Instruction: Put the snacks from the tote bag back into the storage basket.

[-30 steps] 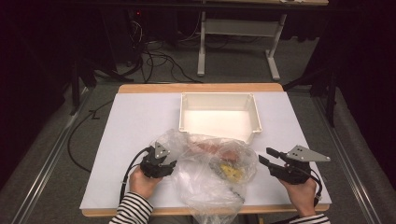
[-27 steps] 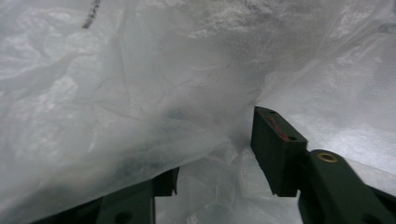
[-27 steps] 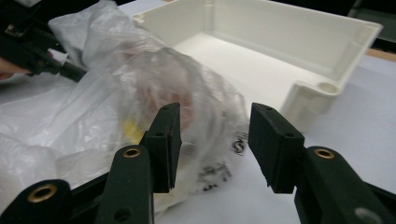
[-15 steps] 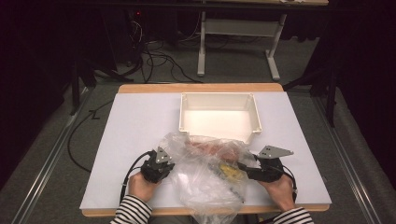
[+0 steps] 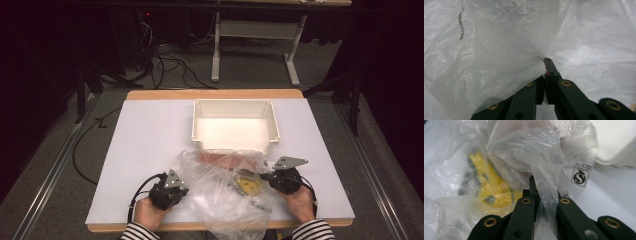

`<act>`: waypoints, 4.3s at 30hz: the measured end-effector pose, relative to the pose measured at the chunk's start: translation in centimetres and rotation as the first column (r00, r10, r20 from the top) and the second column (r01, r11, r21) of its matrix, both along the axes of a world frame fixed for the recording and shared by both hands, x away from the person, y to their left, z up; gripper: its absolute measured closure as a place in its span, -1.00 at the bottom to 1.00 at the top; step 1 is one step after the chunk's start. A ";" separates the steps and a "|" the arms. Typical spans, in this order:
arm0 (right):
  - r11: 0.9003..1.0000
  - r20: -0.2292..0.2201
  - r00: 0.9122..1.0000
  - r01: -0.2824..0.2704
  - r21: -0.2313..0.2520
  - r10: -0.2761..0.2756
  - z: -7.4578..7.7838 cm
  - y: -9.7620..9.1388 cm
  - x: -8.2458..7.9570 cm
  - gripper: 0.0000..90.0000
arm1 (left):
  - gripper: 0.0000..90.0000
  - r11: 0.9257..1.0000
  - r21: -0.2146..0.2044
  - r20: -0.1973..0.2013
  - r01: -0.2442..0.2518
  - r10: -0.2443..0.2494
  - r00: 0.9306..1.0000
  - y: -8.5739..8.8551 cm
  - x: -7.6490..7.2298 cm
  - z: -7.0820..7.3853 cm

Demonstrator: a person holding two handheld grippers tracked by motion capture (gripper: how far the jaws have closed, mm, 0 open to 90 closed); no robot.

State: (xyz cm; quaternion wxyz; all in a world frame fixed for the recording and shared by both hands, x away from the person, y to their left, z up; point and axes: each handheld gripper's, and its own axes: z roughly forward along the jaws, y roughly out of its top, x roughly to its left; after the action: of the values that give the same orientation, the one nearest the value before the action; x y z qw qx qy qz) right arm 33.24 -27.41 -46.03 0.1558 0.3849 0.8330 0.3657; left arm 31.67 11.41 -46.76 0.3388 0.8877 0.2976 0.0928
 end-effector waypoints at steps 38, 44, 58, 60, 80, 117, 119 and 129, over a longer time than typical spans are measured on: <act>0.998 0.031 0.998 0.063 0.011 -0.063 -0.2 0.7 1.9 0.93 | 0.89 0.988 -0.012 0.133 -0.156 0.156 0.979 -1.8 5.8 1.8; 0.998 0.022 0.998 0.056 0.018 -0.056 -0.4 1.2 2.2 0.95 | 0.99 0.993 0.004 0.069 -0.119 0.118 0.991 -2.0 5.7 0.7; 0.999 0.013 0.999 -0.034 -0.019 0.034 -0.3 2.9 1.4 1.00 | 1.00 0.999 0.018 -0.022 0.048 -0.048 0.999 -4.1 1.7 0.3; 0.999 0.013 0.999 -0.049 -0.017 0.049 -0.2 3.2 0.9 1.00 | 1.00 0.997 0.019 -0.017 0.079 -0.079 0.997 -4.5 0.7 0.5; 0.996 0.101 0.995 -0.010 0.089 0.001 2.9 1.7 -1.3 0.48 | 0.52 0.984 -0.172 0.198 -0.043 0.077 0.977 -0.8 -1.0 5.8; 0.996 0.045 0.996 0.082 -0.024 -0.081 1.4 1.7 2.5 0.99 | 0.00 0.973 -0.231 0.187 -0.023 0.067 0.980 -0.6 1.9 5.7; 0.995 0.015 0.996 0.086 -0.042 -0.086 0.5 1.9 3.1 0.99 | -0.10 0.971 -0.238 0.186 -0.026 0.072 0.980 -0.7 2.0 5.7; 0.996 -0.003 0.997 0.073 -0.048 -0.074 -0.4 2.2 2.9 0.62 | -0.13 0.969 -0.209 0.161 -0.129 0.164 0.973 -2.9 4.6 5.6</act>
State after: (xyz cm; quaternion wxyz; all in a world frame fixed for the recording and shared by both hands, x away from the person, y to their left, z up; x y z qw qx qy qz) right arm 36.15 -25.25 -46.38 0.1762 0.4124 0.8271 0.3387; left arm 36.27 8.46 -41.13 0.4423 0.8135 0.3390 0.1665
